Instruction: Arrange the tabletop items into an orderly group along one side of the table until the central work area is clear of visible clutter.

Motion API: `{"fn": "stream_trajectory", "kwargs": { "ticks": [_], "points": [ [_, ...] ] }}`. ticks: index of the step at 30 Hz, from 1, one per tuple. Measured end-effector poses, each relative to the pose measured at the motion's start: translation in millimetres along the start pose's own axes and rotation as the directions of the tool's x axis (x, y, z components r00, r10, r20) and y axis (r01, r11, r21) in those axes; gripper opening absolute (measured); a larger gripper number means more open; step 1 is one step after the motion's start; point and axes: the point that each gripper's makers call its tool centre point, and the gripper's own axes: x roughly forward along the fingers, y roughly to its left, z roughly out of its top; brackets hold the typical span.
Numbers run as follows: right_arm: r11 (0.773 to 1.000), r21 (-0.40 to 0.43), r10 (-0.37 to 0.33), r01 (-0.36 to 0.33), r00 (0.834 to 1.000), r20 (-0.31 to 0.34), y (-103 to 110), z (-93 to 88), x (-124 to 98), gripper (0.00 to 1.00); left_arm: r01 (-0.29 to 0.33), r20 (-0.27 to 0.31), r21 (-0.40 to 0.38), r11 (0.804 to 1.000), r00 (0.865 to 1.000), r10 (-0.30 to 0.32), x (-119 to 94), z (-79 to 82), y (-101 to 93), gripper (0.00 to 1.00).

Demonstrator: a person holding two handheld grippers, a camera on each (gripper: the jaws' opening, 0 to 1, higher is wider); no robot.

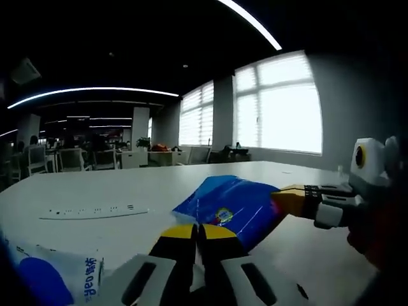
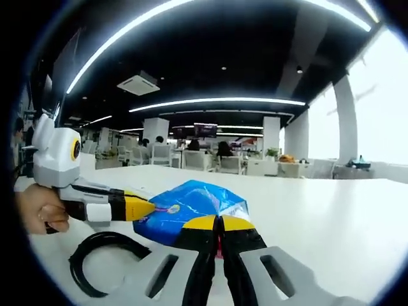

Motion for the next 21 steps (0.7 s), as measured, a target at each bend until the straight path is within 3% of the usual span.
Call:
{"fn": "stream_trajectory", "kwargs": {
  "ticks": [4, 6, 9, 14, 21],
  "points": [
    [1.0, 0.016, -0.026, 0.026, 0.999, -0.026, -11.1, -4.3, -1.3, 0.0, 0.011, -0.006, 0.004, 1.0, 1.0, -0.011, 5.0, -0.4, -10.7, 0.01],
    [0.998, 0.039, -0.039, 0.042, 0.996, -0.082, -18.0, -15.5, -3.0, 0.0, 0.018, -0.009, 0.008, 1.0, 1.0, -0.018, 7.7, 0.1, -16.4, 0.01],
    [0.997, 0.06, -0.041, 0.048, 0.992, -0.117, -21.9, -22.6, -6.3, 0.0, 0.035, -0.028, 0.012, 0.999, 0.999, -0.035, 13.1, -6.6, -26.0, 0.01],
    [0.995, 0.074, -0.054, 0.066, 0.987, -0.152, -21.2, -28.5, -9.3, 0.0, 0.037, -0.027, 0.01, 0.999, 0.999, -0.037, 12.6, -7.5, -25.5, 0.01],
    [0.993, 0.098, -0.05, 0.066, 0.987, -0.153, -18.8, -25.0, -12.5, 0.01, 0.037, -0.035, 0.007, 0.999, 0.999, -0.037, 8.0, -14.9, -21.1, 0.01]
  ]
}}
